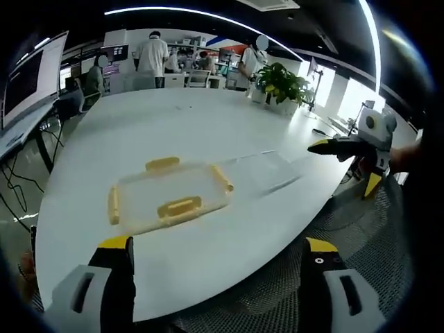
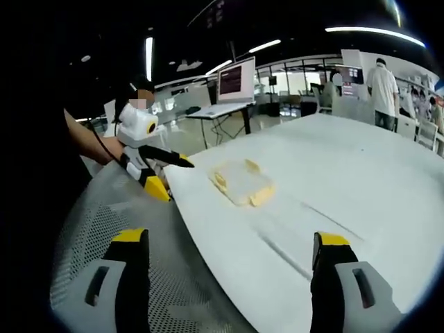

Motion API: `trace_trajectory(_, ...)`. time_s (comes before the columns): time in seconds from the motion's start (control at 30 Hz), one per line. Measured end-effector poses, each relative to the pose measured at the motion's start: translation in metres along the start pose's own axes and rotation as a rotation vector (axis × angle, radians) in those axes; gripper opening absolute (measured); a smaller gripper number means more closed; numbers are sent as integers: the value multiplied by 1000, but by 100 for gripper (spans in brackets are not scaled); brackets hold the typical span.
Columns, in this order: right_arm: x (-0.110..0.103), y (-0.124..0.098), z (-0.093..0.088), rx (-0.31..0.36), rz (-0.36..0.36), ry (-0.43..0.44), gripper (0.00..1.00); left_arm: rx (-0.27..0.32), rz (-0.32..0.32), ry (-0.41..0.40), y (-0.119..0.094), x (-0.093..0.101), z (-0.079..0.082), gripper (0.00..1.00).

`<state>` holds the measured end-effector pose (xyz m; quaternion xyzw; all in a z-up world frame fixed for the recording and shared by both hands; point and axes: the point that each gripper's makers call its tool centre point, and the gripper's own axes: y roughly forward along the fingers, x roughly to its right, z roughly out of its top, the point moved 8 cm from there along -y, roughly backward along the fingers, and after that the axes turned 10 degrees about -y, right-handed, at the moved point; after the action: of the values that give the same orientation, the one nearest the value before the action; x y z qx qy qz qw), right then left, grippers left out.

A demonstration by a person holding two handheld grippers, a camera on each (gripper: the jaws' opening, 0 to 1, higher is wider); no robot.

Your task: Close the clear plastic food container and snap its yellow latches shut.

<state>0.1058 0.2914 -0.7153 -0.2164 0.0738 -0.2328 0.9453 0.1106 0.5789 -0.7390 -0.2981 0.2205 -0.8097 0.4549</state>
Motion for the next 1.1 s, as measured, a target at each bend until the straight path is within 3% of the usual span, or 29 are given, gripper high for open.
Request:
trace_trajectory(0.57,0,0,0,-3,10,-4,98,-2,3,22,-1,1,1,90)
trace_trajectory(0.67,-1,0,0,-6,15,-18,96,10,17,47,-3,2,3,84)
trace_trajectory(1.1,0,0,-1,-21,12,-14,92,-8,1,43,-2,2,2,83)
